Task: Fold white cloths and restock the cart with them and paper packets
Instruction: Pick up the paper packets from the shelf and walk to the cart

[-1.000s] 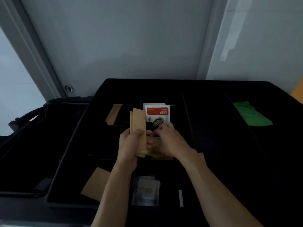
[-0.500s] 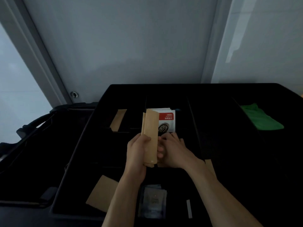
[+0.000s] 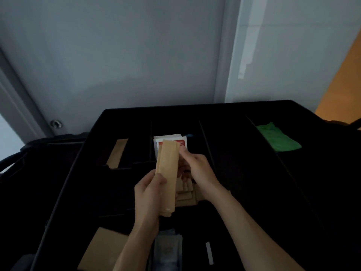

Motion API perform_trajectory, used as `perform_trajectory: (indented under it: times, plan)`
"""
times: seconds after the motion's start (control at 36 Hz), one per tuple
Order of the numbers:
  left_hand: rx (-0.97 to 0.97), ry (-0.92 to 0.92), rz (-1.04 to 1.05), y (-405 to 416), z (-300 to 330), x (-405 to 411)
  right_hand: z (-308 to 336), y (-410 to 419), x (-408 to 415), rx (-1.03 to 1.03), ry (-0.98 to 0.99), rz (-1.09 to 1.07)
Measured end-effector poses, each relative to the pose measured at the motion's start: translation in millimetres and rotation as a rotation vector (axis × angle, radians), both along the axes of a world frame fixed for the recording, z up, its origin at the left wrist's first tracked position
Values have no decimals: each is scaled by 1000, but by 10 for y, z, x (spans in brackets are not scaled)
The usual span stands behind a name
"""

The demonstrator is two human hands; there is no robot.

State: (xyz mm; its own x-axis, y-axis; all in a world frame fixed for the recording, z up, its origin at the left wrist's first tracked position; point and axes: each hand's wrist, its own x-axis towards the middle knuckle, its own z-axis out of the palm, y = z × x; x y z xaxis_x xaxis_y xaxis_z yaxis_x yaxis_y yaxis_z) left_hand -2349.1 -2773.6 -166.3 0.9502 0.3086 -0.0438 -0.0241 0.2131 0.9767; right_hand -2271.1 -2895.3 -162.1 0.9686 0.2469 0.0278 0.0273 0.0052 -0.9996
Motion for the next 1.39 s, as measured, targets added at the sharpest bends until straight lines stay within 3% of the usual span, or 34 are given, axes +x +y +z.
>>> perform_trajectory:
  times: [0.33, 0.44, 0.53, 0.67, 0.94, 1.03, 1.19, 1.39]
  plan:
    - [187, -135, -49, -137, -38, -1, 15, -66, -150, -55, -70, -75]
    - [221, -218, -135, -341, 35, -63, 23, -357, -309, 19, -73, -113]
    - [249, -279, -168, -562, 65, -103, 82, -615, -404, -29, -180, -127]
    - [304, -303, -127, -1055, 54, -127, 158, -1136, -486, -51, -262, -190]
    - [1075, -312, -150, -1549, -183, -88, -350, -1647, -371, -204, -93, -297]
    - [1130, -308, -102, -1573, -202, -66, -371, -1619, -343, -214, -80, -270]
    - [1258, -291, -13, -1611, -276, -22, -351, -1620, -375, -520, -2, -163]
    - [1312, -299, -22, -1602, -284, -14, -350, -1625, -463, -479, 100, 17]
